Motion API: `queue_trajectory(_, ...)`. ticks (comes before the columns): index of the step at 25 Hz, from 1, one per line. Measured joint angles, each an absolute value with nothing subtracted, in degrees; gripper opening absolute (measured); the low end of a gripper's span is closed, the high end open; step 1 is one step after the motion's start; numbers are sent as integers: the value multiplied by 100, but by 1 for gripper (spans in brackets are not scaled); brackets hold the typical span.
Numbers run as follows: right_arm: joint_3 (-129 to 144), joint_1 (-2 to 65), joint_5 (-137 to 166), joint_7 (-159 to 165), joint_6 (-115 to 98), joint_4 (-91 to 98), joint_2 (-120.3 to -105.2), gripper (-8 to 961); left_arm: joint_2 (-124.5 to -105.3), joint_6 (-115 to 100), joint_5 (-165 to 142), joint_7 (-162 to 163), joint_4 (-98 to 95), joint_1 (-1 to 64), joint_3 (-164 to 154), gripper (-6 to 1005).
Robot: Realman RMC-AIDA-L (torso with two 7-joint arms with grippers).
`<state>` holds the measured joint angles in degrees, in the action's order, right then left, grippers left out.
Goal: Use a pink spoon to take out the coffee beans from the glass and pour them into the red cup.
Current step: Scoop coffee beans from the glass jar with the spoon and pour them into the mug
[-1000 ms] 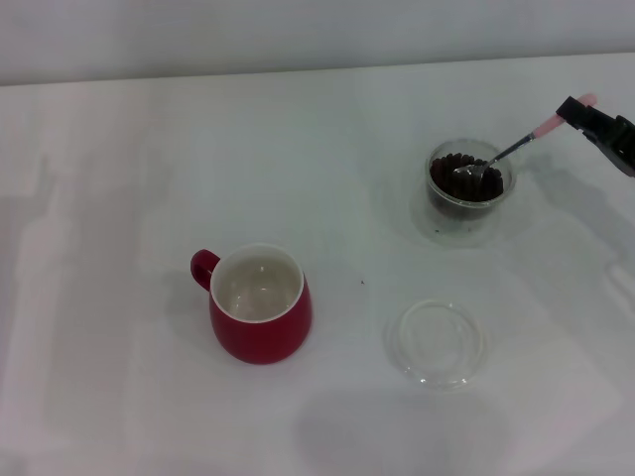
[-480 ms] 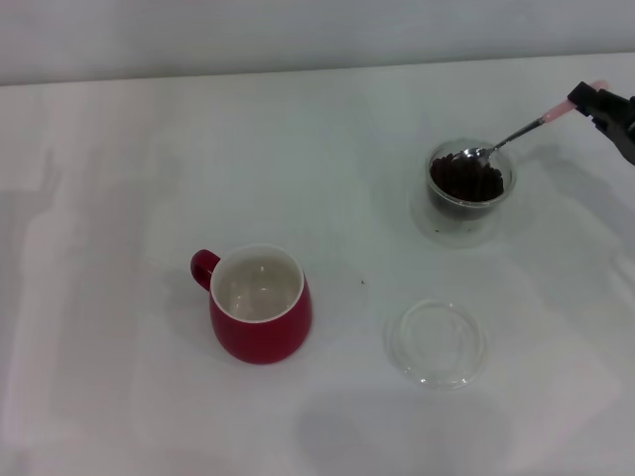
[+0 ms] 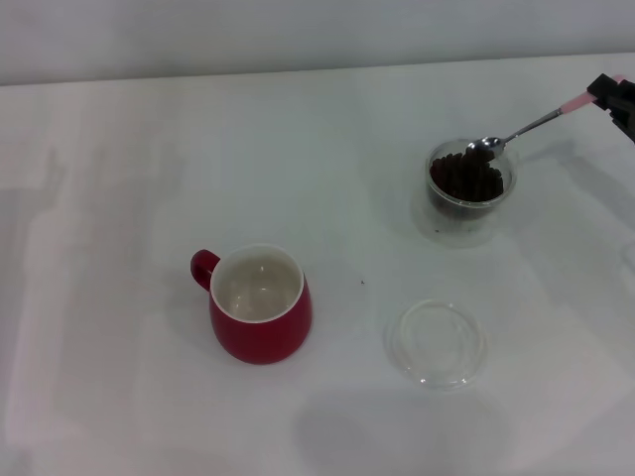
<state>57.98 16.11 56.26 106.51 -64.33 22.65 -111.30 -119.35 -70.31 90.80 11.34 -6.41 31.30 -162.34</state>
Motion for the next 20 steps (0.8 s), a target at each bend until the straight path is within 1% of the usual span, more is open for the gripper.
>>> queue_trajectory(4, 5801, 1635, 5641, 10841, -6477, 2278, -11104, 143, -11936, -7031, 9083, 1134, -648, 3129, -16233, 879)
queue_trajectory(5, 5812, 1658, 5647, 10898, -6525, 2289, -11074, 143, -11936, -7032, 9085, 1134, -650, 3129, -16233, 879)
queue_trajectory(10, 5862, 1870, 5995, 11359, -6761, 2249, -10768, 142, -11936, -7048, 9088, 1134, -655, 3126, -16233, 878)
queue_trajectory(13, 5859, 1991, 6383, 11689, -6770, 2235, -10636, 143, -11936, -7052, 9088, 1134, -657, 3119, -16233, 878)
queue_trajectory(15, 5863, 2045, 6528, 11847, -6818, 2232, -10585, 143, -11936, -7054, 9088, 1134, -657, 3108, -16233, 878)
queue_trajectory(20, 5863, 2063, 6614, 12036, -6932, 2229, -10533, 142, -11936, -7058, 9088, 1134, -652, 3077, -16234, 879)
